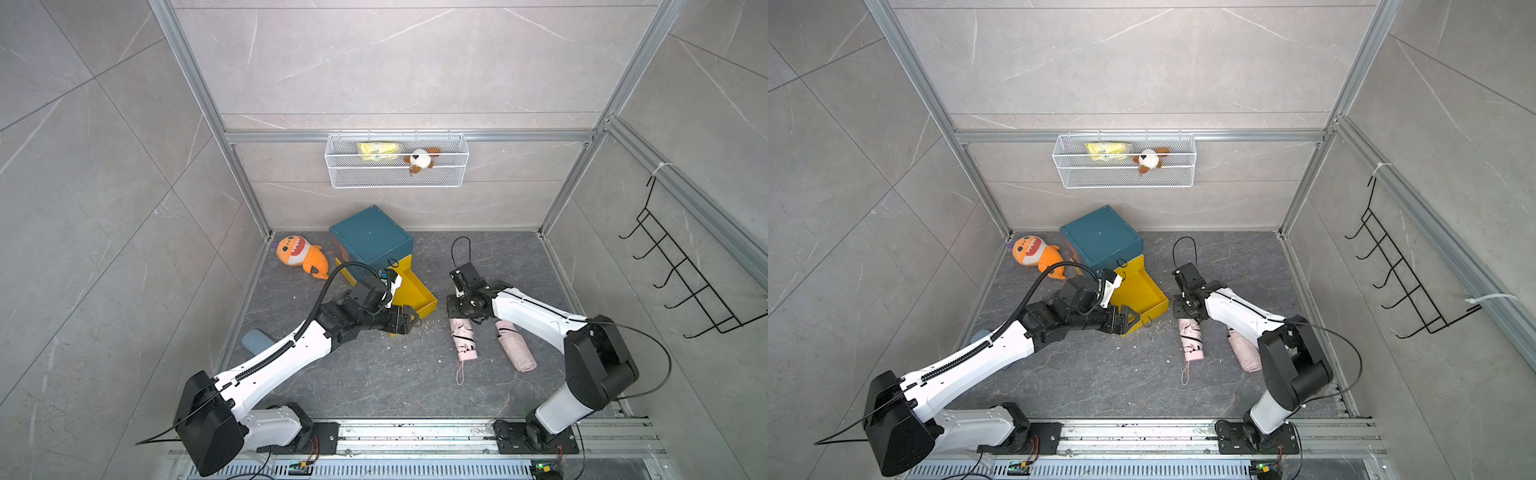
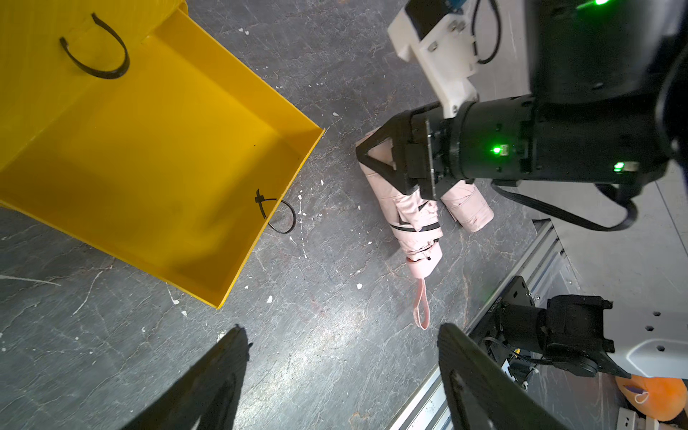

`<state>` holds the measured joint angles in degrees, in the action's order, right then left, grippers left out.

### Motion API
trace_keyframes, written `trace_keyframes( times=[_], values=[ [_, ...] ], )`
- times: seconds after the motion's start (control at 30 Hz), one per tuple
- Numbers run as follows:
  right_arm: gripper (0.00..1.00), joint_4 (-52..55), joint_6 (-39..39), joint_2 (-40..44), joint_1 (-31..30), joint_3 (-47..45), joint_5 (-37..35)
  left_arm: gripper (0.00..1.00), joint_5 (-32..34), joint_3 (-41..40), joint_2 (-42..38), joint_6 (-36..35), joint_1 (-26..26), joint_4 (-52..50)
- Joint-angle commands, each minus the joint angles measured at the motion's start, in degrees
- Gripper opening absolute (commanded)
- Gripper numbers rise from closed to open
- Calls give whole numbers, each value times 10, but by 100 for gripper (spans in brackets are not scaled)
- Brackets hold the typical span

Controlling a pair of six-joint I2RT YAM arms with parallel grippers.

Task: Place the umbrella in the drawer by color
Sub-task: Pick up the umbrella from the center of the board.

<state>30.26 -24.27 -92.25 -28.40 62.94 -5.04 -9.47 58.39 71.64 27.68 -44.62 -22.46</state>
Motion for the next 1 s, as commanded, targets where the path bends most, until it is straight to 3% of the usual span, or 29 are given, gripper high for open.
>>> trace_keyframes(
  times=[0.0,0.2,0.43,0.97],
  values=[
    [33,28,9,39,2,38,14,83,13,34,3,-23,2,-9],
    [33,28,-14,60,2,103,72,83,-4,63,42,-20,1,14],
    [31,-34,-86,60,1,135,166,84,-43,52,78,-5,-4,122],
    [31,-92,-134,46,-5,139,214,88,-64,36,120,24,-16,236]
  ],
)
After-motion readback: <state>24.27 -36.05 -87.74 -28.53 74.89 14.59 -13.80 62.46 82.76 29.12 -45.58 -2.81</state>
